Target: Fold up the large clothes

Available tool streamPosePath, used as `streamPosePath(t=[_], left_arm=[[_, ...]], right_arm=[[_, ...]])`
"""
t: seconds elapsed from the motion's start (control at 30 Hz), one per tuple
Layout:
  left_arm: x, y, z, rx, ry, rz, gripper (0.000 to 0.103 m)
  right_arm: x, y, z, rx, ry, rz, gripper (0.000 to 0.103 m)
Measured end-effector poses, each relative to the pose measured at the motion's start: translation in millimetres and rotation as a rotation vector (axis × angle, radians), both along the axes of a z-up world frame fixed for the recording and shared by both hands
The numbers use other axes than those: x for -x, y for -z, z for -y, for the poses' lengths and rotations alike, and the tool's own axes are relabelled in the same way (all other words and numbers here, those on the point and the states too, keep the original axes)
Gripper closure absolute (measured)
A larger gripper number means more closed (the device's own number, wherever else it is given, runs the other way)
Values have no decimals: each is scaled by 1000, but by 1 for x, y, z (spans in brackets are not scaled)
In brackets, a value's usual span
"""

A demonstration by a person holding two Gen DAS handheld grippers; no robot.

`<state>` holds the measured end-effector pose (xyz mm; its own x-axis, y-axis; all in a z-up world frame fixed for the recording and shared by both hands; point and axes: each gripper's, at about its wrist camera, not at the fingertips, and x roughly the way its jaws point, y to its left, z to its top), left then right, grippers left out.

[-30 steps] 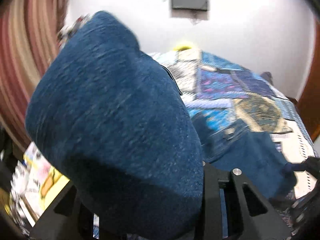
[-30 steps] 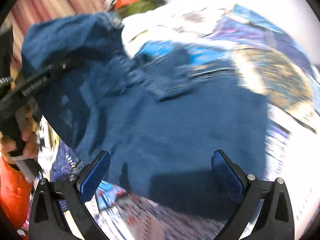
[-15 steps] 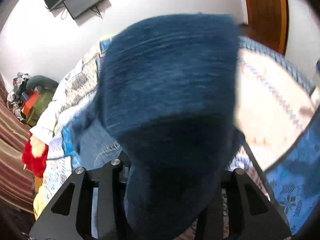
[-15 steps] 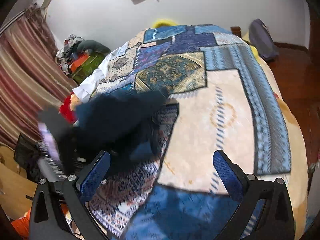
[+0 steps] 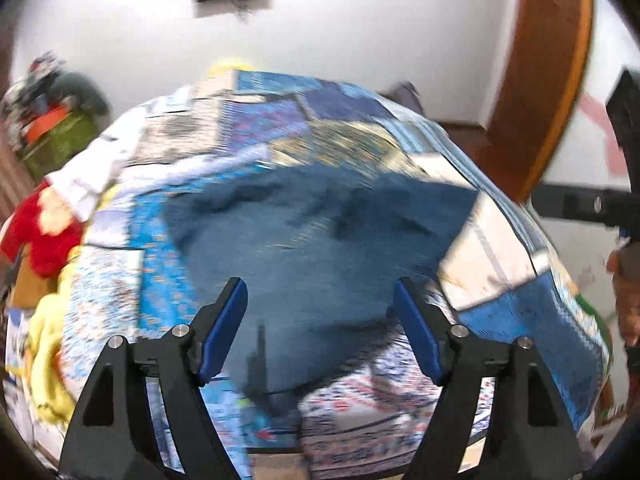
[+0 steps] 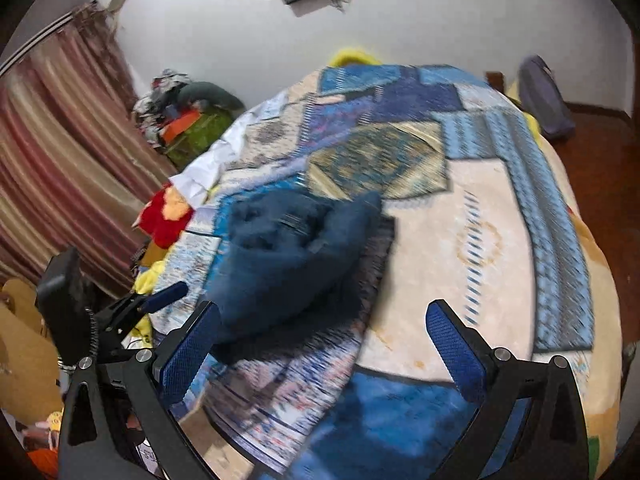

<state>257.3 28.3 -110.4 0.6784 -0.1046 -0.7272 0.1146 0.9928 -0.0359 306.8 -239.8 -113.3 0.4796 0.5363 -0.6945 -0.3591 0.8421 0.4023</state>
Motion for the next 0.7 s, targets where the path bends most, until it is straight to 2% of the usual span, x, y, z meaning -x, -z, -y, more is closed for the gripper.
streamPosePath(t=[0.1, 0.2, 0.23, 0.33, 0.37, 0.47, 0.53, 0.63, 0.7], left_arm=[[-4, -1, -35, -19, -101, 20, 22], [-16, 15, -58, -6, -164, -38, 22], [-22, 29, -63, -1, -177, -81, 22], [-29, 59, -58, 8, -153, -181, 21], [-27, 70, -53, 10, -143, -177, 21], [-19, 76, -45, -20, -132, -126, 21], [-18, 80, -45, 3, -116, -140, 21], [-13, 90, -46, 74, -90, -171, 19], [-8, 88, -45, 74, -84, -170, 16]], right_arm=[[-8, -8, -36, 3, -56, 30, 0], [-18, -3, -73, 34, -107, 35, 0], [-21, 1, -83, 56, -122, 34, 0], [-32, 23, -106, 168, -158, 32, 0], [-36, 35, -107, 223, -158, 25, 0], [-46, 66, -88, 330, -110, -3, 0], [-51, 80, -62, 287, -98, -43, 0], [-58, 103, -23, 157, -94, -189, 0], [-55, 109, -8, 118, -78, -232, 0]])
